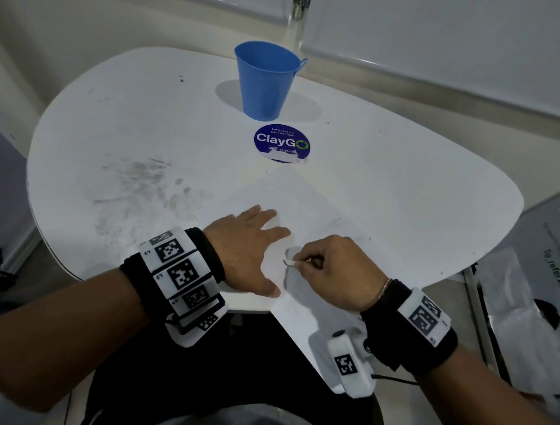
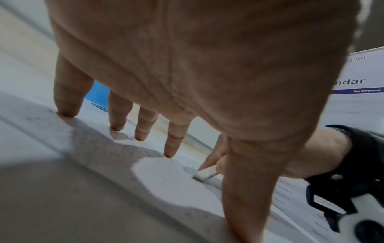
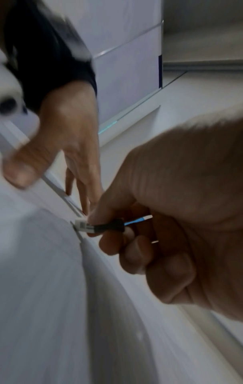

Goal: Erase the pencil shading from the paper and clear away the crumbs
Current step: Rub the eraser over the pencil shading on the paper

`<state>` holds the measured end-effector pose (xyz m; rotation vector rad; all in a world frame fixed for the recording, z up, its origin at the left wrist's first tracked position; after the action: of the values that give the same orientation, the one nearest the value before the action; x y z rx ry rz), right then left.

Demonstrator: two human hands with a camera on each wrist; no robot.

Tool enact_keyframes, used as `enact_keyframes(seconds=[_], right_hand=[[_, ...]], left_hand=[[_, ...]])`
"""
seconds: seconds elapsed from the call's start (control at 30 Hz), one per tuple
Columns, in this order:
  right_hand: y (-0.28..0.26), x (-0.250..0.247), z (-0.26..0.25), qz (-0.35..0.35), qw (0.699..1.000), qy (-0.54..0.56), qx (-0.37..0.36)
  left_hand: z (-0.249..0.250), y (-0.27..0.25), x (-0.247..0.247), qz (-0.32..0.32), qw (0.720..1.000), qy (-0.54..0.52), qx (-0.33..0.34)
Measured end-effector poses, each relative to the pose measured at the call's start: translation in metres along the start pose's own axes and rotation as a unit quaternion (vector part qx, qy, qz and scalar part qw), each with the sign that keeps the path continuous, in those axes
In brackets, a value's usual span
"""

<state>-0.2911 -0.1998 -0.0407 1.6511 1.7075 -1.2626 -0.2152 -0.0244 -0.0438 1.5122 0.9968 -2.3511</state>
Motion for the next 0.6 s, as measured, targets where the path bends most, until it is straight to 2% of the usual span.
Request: enact_keyframes(seconds=[0.17, 0.33, 0.5, 0.6], right_hand=[[0.009, -0.01, 0.006, 0.082, 0.996, -0.002, 0.036], [-0.009, 0.007, -0.013, 0.019, 0.999, -0.011, -0.03], [0.01, -0.014, 0.008, 0.108, 0.992, -0.022, 0.058], [-0.004, -0.001, -0.009, 0.044, 0.999, -0.023, -0.002]], left_hand=[[0.002, -0.002, -0.001, -0.006, 1.0, 0.002, 0.001], [0.002, -0.002, -0.002, -0.007, 1.0, 0.008, 0.002], [0.001, -0.003, -0.001, -0.007, 1.0, 0.023, 0.018], [0.001, -0.004, -0.002, -0.009, 0.999, 0.025, 0.025]])
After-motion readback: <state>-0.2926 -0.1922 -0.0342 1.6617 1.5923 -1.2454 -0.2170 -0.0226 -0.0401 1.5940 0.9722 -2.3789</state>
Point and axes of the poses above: each hand's wrist, its own y-axis towards the middle knuckle, its own x-axis out of the palm, z = x × y, the point moved 1 cm from there along y, towards the middle knuckle, and after that the axes turned 10 degrees about x, right-handed, at the moved point
